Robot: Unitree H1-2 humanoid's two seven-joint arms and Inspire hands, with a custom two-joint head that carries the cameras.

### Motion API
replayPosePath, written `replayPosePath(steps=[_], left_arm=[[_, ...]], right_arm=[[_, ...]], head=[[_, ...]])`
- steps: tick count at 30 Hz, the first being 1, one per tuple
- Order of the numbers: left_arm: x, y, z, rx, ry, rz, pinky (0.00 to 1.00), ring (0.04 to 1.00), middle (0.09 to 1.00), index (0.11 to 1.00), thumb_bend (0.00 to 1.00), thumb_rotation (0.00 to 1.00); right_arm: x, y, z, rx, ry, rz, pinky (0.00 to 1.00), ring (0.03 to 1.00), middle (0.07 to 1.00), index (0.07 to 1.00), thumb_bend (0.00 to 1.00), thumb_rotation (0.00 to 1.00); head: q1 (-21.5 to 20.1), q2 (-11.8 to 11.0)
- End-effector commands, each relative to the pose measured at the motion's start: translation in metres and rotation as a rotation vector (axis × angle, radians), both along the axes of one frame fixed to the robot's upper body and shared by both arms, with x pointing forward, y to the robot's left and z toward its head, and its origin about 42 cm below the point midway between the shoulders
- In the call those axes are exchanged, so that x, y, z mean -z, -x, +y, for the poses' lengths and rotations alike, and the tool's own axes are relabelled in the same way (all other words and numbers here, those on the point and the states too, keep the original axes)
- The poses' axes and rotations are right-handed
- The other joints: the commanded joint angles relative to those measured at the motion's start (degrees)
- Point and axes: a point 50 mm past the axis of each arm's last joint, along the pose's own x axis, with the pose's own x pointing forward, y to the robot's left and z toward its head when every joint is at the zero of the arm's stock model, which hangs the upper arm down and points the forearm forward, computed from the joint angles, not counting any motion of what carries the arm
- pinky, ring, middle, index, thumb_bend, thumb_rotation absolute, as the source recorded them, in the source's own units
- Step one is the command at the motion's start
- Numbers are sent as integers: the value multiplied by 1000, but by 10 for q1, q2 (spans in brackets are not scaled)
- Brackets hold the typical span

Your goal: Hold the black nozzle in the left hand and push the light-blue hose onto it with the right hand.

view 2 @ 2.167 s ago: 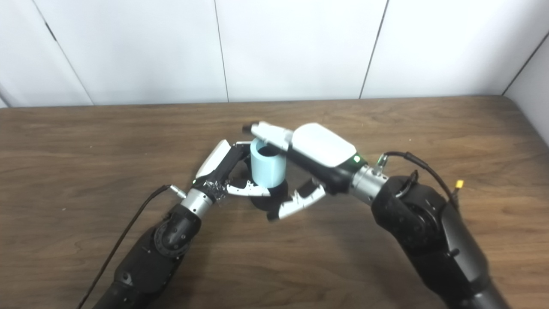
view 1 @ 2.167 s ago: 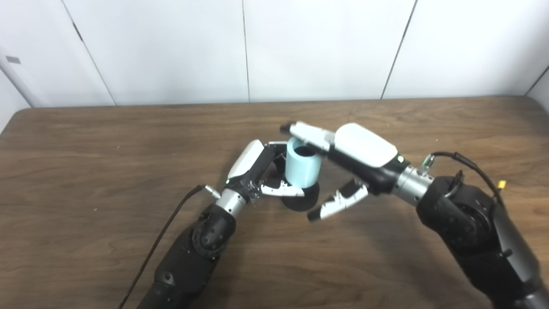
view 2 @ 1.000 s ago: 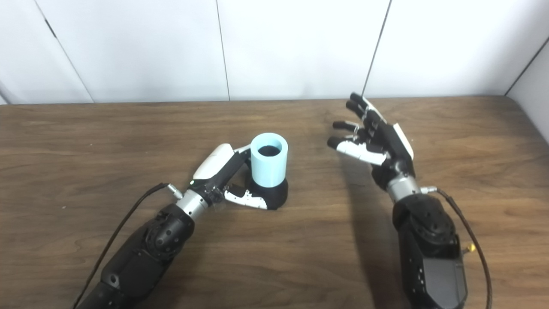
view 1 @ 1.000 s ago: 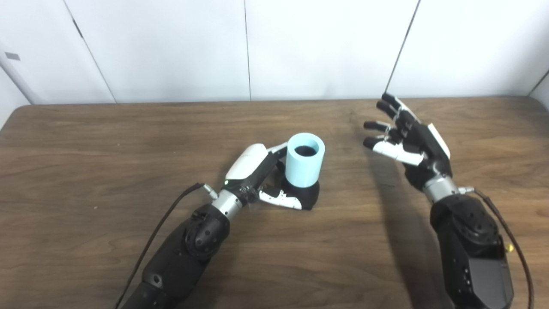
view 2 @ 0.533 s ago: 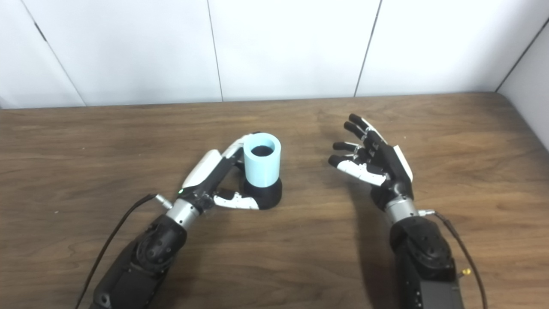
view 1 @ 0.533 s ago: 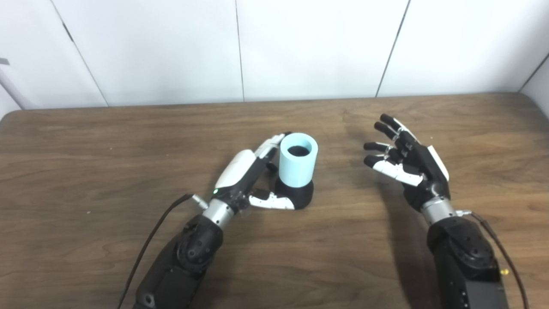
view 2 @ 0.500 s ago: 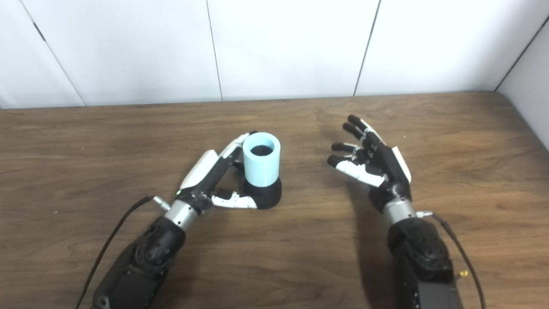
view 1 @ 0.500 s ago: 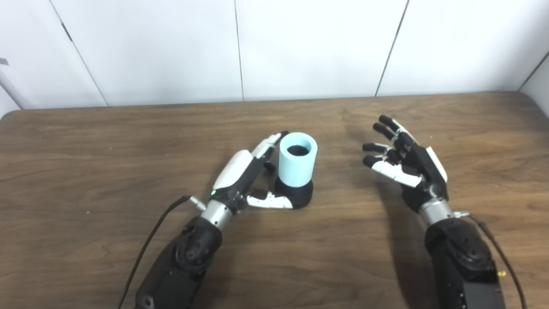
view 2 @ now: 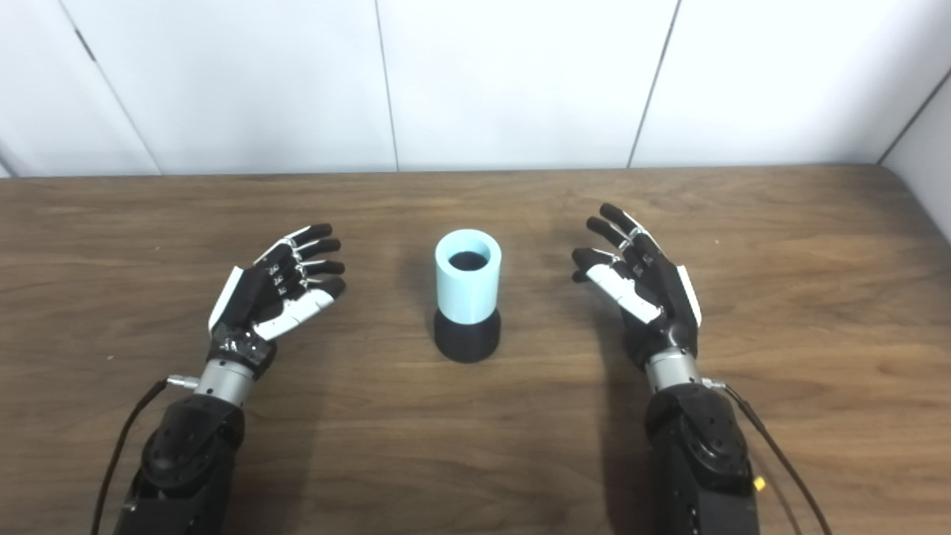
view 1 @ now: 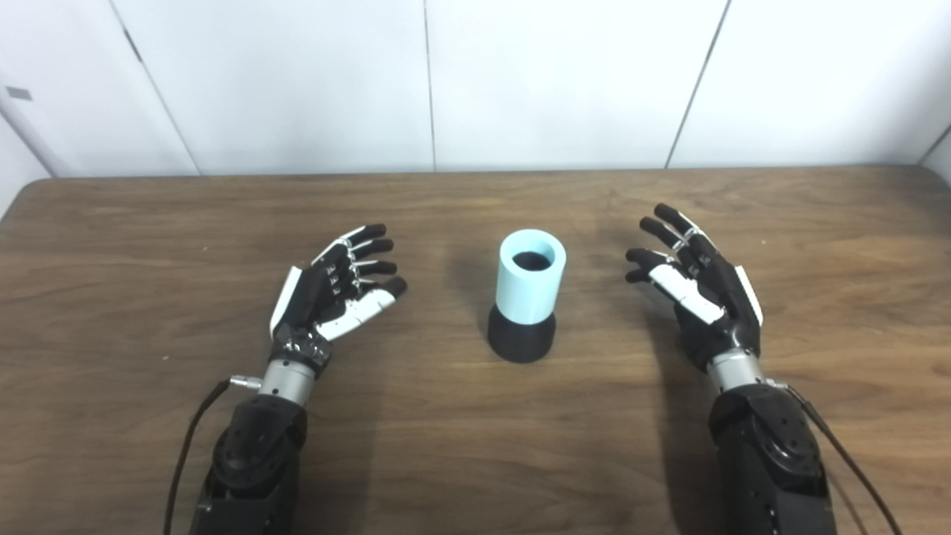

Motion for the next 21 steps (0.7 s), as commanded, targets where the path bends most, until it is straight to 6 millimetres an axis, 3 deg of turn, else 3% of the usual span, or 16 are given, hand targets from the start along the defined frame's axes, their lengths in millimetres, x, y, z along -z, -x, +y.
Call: replayPosePath(steps=[1,3,6,10,17,21], left_arm=[[-18,-4,-2,31,78,-53,593,712,789,781,773,268],[-18,-2,2,39,113,-36,624,738,808,787,747,233],[-15,2,4,36,150,-10,591,742,817,793,721,204],[-10,5,5,47,155,11,583,749,827,808,716,145],[-10,6,3,63,146,22,568,732,823,814,706,162],[-9,7,5,69,157,31,564,730,828,817,704,152]], right_arm=[[-21,-6,0,-11,13,-115,417,542,693,708,654,239],[-22,-4,-1,-29,36,-132,402,532,676,677,649,242],[-21,2,1,-29,39,-130,375,521,657,652,657,232],[-17,9,-1,-23,65,-123,381,548,675,695,740,263],[-12,12,-3,-18,75,-93,425,587,707,722,819,293],[-11,12,-3,-12,82,-85,428,600,710,730,796,280]], head=[[0,0],[-3,-4],[0,-7],[2,-9],[5,-10],[5,-11]])
